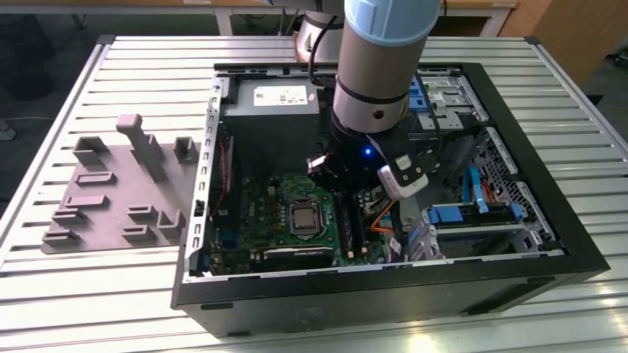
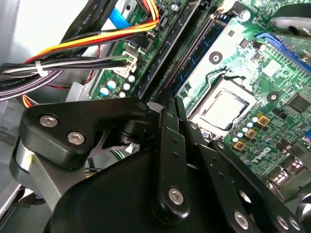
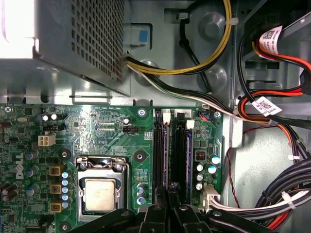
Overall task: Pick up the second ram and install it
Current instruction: 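Press down the second ram until it locks into place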
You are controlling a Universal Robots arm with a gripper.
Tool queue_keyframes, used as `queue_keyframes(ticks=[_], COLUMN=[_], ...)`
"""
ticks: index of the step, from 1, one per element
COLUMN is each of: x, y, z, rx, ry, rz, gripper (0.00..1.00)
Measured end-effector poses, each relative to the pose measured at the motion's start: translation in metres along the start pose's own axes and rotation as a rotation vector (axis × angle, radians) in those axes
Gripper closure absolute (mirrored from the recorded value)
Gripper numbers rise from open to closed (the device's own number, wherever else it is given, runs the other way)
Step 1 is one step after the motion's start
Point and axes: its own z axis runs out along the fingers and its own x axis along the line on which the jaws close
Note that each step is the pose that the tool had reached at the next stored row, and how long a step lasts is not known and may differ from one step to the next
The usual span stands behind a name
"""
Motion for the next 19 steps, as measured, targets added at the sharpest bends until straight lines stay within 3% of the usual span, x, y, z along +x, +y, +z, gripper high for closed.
queue_keyframes(ticks=[16,19], x=[-0.0001,-0.0001], y=[0.0001,0.0001], z=[0.0026,0.0026], rx=[-0.0003,-0.0001], ry=[0.0000,0.0000], rz=[0.000,0.000], gripper=[0.87,0.80])
